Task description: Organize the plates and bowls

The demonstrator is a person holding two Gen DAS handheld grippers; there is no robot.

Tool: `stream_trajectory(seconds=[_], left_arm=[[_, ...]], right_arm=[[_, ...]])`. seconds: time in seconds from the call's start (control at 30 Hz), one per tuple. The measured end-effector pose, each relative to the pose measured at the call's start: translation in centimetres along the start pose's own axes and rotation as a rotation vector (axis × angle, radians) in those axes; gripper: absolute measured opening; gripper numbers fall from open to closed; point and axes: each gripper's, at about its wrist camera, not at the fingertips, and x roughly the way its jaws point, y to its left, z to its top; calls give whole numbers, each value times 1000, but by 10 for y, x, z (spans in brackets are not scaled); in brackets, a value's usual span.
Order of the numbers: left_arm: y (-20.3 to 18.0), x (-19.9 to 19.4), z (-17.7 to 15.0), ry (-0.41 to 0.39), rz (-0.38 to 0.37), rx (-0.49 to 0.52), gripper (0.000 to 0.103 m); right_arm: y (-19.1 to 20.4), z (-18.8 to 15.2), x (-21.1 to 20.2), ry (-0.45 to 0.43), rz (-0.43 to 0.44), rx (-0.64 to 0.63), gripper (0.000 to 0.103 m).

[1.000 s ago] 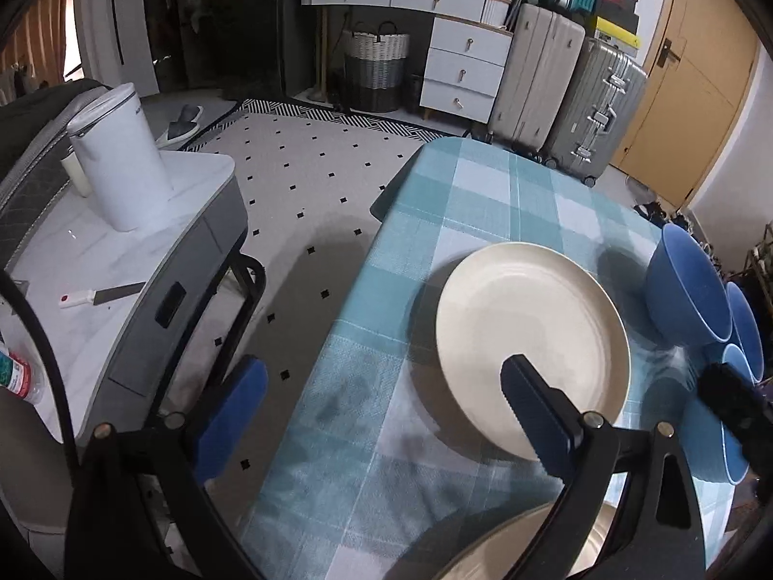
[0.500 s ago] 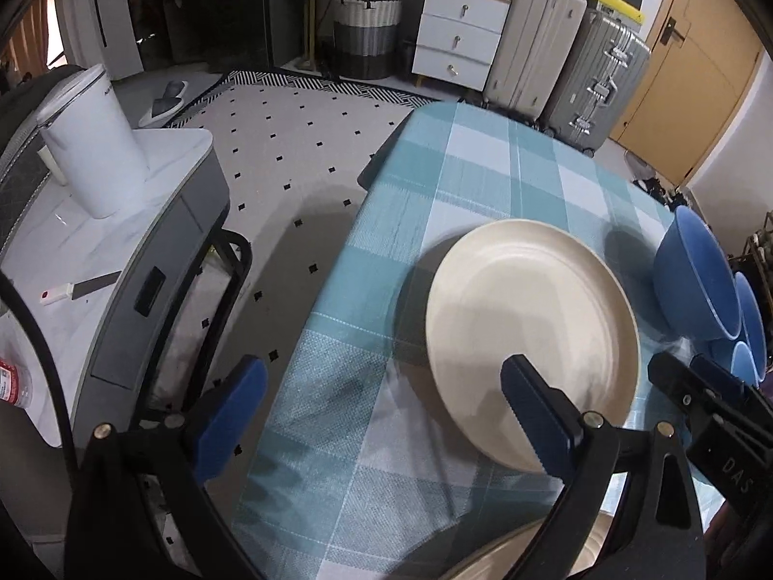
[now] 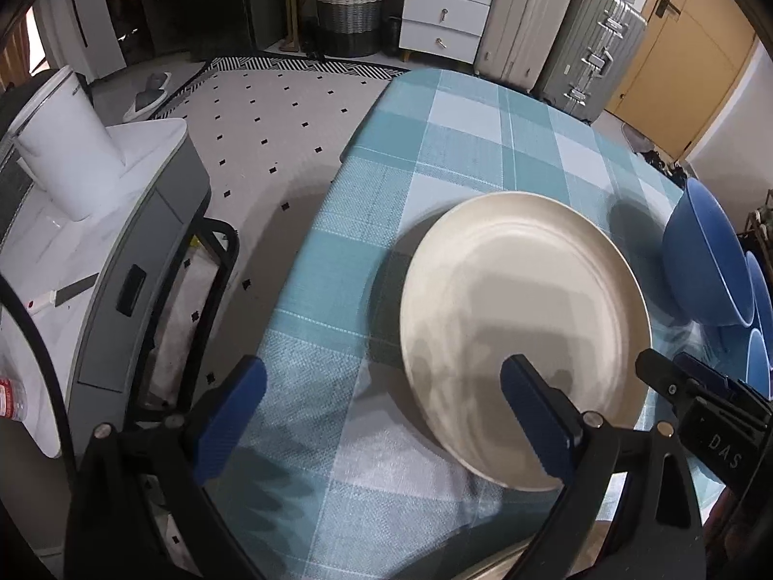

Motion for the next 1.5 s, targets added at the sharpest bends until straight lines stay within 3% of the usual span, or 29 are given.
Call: stream_trajectory(seconds=[0.1,0.53,0.63,0.77,0.83,0.97,1.0,1.1,1.27,1.5], left_arm=[[-2,7,1,13,-8,10,98],[-6,19,4,33,-44,-3,93],[-6,24,4,58,-68,-16,85],[-8,37,2,129,-113,-25,59],[-12,35,1,108,-102,-9,56],[-14,36,0,113,-107,-2,40],[-15,36,0,111,-114,-2,31],[-20,36,-1,117,-89,33,26],[-9,36,0,121,-103,-3,15],[-9,34,-3,123,-94,5,14]], right_arm=[[-5,1,11,37,35,43,55],[-7,-2,24,49,52,65,55],[-9,0,29,56,53,81,43],[-15,-1,34,71,79,109,31],[-15,-3,35,68,78,106,26],[-17,-3,37,76,90,101,17],[-17,-3,38,75,90,100,16],[-15,-5,37,53,66,78,14],[-15,-5,37,44,62,58,13],[-11,-7,36,32,56,28,12]])
